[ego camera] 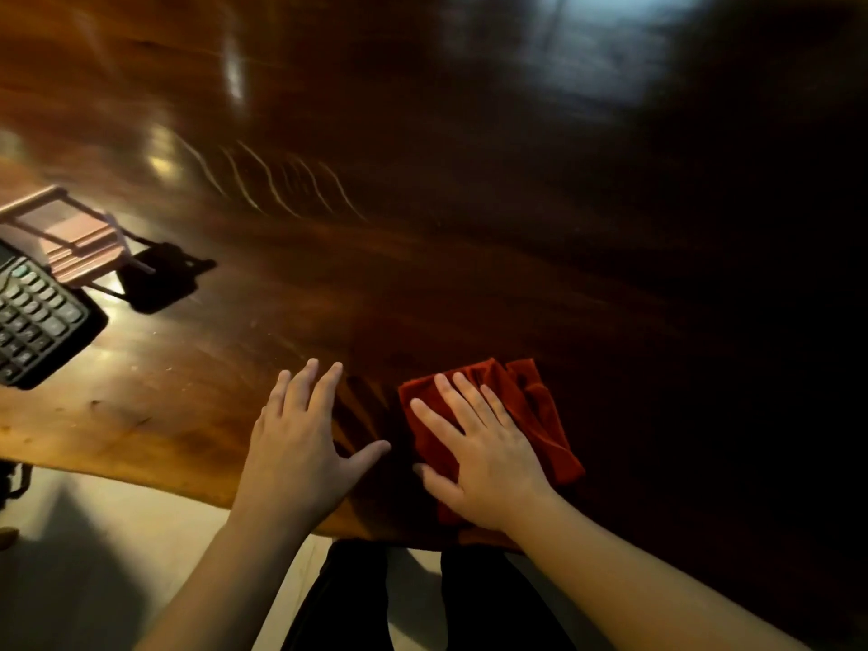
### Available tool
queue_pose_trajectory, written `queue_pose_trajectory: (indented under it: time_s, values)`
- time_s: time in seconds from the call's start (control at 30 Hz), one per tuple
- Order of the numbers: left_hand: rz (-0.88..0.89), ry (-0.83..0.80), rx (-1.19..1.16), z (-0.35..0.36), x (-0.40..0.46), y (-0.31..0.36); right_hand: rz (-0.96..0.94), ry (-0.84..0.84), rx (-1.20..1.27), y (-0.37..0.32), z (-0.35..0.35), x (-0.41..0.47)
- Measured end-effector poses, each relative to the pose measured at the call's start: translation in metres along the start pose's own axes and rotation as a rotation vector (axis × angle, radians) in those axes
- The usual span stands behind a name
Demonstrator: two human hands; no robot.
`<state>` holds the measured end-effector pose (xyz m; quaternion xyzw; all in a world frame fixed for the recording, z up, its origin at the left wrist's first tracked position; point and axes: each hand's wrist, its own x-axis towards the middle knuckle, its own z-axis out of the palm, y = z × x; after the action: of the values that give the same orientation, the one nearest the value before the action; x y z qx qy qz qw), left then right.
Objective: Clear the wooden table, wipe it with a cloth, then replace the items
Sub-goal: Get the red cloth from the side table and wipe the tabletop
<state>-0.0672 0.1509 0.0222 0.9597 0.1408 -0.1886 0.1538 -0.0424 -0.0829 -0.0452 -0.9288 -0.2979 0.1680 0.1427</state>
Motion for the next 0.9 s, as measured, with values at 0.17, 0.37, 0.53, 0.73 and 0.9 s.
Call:
queue_pose_trajectory:
  time_s: [0.17, 0.37, 0.53, 0.73, 0.9]
  values:
    - [0.070, -0.011, 0.002, 0.004, 0.008, 0.008, 0.169, 0.037, -0.027, 0.036, -0.002, -0.046]
    - [0.124, -0.136, 0.119, 0.019, 0.016, 0.027, 0.331, 0.060, -0.016, 0.067, -0.013, -0.066]
    - [0.001, -0.204, 0.194, 0.039, 0.019, 0.032, 0.388, 0.097, -0.019, 0.065, -0.018, -0.045]
    - [-0.043, -0.178, 0.151, 0.047, 0.019, 0.026, 0.353, 0.131, -0.077, 0.056, -0.024, 0.017]
    - [-0.059, -0.188, 0.105, 0.046, 0.021, 0.020, 0.200, 0.099, -0.119, 0.031, -0.023, 0.068]
